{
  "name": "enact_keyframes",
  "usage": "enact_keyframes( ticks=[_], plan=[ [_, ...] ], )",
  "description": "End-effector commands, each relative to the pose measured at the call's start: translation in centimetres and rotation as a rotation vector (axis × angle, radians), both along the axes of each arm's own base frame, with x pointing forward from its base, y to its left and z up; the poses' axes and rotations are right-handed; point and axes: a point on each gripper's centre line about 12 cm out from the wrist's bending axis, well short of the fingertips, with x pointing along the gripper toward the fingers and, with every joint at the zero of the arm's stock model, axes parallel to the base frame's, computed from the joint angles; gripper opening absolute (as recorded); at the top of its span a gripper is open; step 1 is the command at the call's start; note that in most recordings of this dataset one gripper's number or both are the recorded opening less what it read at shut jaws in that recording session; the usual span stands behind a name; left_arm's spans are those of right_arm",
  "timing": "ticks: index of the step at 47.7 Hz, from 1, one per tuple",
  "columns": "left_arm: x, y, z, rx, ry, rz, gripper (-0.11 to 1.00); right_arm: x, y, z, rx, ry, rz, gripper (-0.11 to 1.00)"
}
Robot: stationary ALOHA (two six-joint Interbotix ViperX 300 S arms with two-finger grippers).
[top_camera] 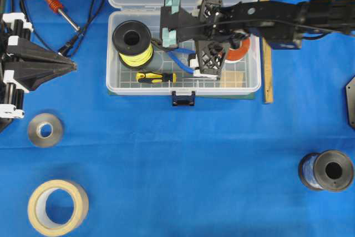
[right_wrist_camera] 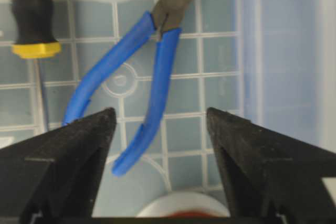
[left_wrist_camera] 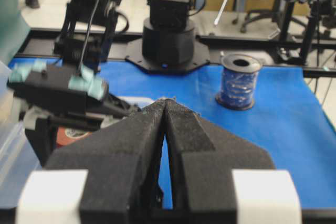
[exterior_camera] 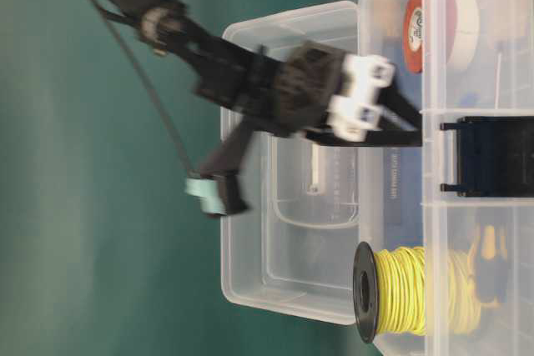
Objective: Pick the nipper from the toolbox among several items.
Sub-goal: 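Lower the right gripper and close it on the pliers' blue handle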
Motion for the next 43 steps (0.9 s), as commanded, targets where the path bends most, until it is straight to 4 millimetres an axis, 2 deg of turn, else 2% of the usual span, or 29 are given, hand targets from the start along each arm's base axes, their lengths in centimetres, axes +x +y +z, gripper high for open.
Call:
enact_keyframes(
  ticks=[1, 8, 13, 16, 23, 27, 32, 38, 43],
  plan=[
    [0.3, 0.0, 0.5, -0.004, -0.012, 0.002, 0.0, 0.9, -0.4, 0.7, -0.012, -0.049, -0.001, 0.7],
    [0.5, 0.0, 0.2, -0.006, -0.003, 0.002, 0.0, 1.2, -0.6, -0.9, -0.008, -0.044, -0.005, 0.69],
    [0.6, 0.0, 0.1, -0.009, 0.001, 0.002, 0.0, 1.2, -0.6, -1.6, -0.008, -0.033, 0.001, 0.64],
    [0.7, 0.1, 0.1, -0.012, 0.003, 0.002, 0.0, 1.2, -0.5, -1.8, -0.006, -0.025, 0.005, 0.52],
    [0.7, 0.1, 0.1, -0.01, 0.003, 0.003, 0.0, 1.1, -0.4, -1.8, -0.008, -0.021, 0.012, 0.14],
    [0.7, 0.1, 0.1, -0.01, 0.003, 0.003, 0.0, 1.1, -0.4, -1.6, -0.009, -0.024, 0.012, 0.14],
    [0.6, 0.1, 0.1, -0.012, 0.001, 0.002, 0.0, 1.0, -0.4, -0.3, -0.013, -0.042, 0.008, 0.14],
    [0.6, 0.1, 0.1, -0.013, 0.001, 0.003, 0.0, 0.4, -0.8, 2.7, -0.025, -0.093, -0.009, 0.14],
    [0.6, 0.1, 0.1, -0.012, 0.001, 0.002, 0.0, -0.4, -1.1, 6.0, -0.046, -0.148, -0.019, 0.14]
  ],
)
